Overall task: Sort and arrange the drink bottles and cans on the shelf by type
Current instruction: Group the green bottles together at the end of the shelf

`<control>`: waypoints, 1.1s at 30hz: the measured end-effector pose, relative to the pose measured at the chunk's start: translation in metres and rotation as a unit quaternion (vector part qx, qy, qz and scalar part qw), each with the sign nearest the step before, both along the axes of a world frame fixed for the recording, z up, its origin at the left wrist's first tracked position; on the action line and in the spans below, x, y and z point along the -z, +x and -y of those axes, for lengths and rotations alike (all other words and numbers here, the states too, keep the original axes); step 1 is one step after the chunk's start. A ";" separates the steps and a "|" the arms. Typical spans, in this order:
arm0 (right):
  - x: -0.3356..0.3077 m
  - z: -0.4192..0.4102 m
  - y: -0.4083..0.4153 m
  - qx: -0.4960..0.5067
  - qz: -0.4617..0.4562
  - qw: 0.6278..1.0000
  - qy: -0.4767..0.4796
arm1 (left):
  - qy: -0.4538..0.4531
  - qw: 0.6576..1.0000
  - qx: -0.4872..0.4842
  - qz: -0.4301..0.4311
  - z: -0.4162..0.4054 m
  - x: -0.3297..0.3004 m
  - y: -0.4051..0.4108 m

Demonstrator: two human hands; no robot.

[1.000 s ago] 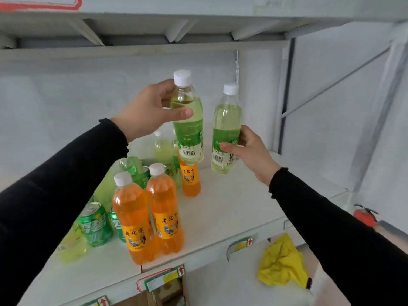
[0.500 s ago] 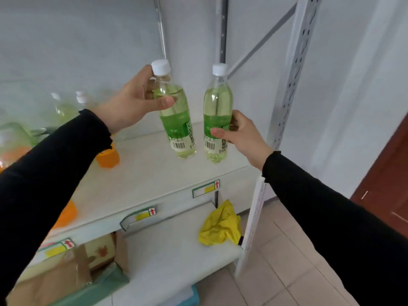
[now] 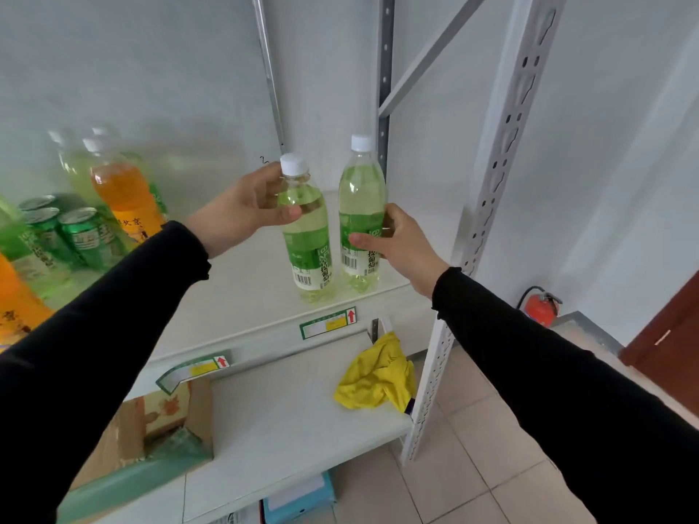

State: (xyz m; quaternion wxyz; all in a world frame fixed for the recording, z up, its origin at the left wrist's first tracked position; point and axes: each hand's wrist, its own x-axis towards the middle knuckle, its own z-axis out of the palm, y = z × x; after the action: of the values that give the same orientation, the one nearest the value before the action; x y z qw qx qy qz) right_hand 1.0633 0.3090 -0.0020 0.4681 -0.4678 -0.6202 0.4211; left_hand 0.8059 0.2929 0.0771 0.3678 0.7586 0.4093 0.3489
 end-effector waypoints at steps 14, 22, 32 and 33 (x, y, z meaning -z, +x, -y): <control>0.019 -0.016 -0.007 -0.035 0.090 0.995 0.035 | -0.009 0.998 -0.028 -0.052 -0.012 0.007 0.002; 0.032 -0.019 0.005 -0.090 0.120 0.988 0.023 | 0.044 0.987 -0.126 -0.087 -0.005 0.019 0.013; 0.040 -0.035 -0.007 -0.083 0.122 0.987 0.060 | 0.025 0.993 -0.102 -0.053 -0.016 0.019 0.005; 0.039 -0.040 -0.010 -0.085 0.122 0.987 0.062 | 0.019 0.993 -0.105 -0.045 -0.021 0.017 0.002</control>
State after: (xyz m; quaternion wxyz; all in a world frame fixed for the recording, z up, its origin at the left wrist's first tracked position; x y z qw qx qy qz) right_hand 1.0528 0.3490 -0.0405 0.3796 -0.4316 -0.7348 0.3602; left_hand 0.8076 0.3134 0.0598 0.2957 0.7334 0.4958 0.3589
